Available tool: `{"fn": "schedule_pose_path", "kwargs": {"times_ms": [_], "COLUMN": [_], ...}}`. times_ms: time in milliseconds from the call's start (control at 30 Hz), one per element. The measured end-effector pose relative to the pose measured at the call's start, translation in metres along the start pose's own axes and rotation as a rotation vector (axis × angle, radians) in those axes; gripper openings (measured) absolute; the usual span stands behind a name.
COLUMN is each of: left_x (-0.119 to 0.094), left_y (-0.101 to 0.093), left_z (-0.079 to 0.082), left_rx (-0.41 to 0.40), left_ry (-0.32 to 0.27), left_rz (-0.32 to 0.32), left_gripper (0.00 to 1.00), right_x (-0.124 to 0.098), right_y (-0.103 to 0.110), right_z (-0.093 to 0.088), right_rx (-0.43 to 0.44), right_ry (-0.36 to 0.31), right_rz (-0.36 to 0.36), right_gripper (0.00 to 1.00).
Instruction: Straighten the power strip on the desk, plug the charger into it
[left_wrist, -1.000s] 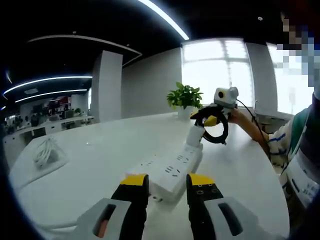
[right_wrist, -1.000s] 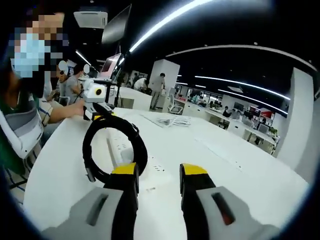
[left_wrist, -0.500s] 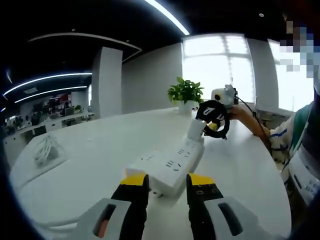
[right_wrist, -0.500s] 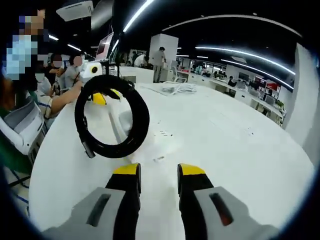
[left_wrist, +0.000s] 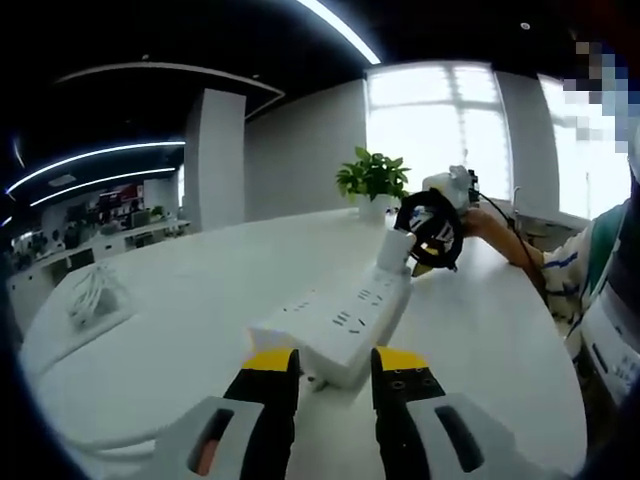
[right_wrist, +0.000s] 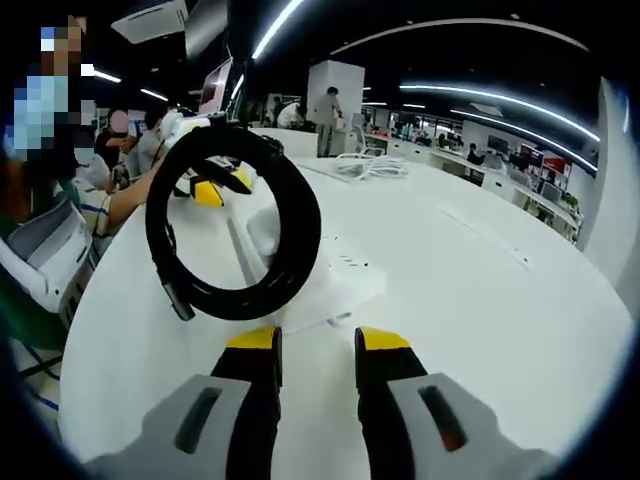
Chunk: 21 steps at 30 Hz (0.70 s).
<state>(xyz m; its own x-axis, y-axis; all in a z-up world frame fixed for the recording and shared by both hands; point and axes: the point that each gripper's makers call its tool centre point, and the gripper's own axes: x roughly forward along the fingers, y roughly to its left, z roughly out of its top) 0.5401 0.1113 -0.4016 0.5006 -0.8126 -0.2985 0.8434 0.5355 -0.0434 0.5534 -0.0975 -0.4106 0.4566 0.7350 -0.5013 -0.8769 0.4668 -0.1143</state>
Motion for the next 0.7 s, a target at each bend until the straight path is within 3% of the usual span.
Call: {"fn": "schedule_pose_path", "kwargs": {"times_ms": [700], "left_x": [0.0033], "left_y": [-0.0042], "left_z": [-0.0081], "left_rx": [0.011], "left_ry": [0.037], "left_rz": [-0.02], "left_gripper": [0.27], "right_x": [0.0095], "right_y": [0.0067], "right_z": [0.0032], "right_rx": [0.028], "right_ry": [-0.027], "right_rz": [0.026], "right_gripper": [0.27]}}
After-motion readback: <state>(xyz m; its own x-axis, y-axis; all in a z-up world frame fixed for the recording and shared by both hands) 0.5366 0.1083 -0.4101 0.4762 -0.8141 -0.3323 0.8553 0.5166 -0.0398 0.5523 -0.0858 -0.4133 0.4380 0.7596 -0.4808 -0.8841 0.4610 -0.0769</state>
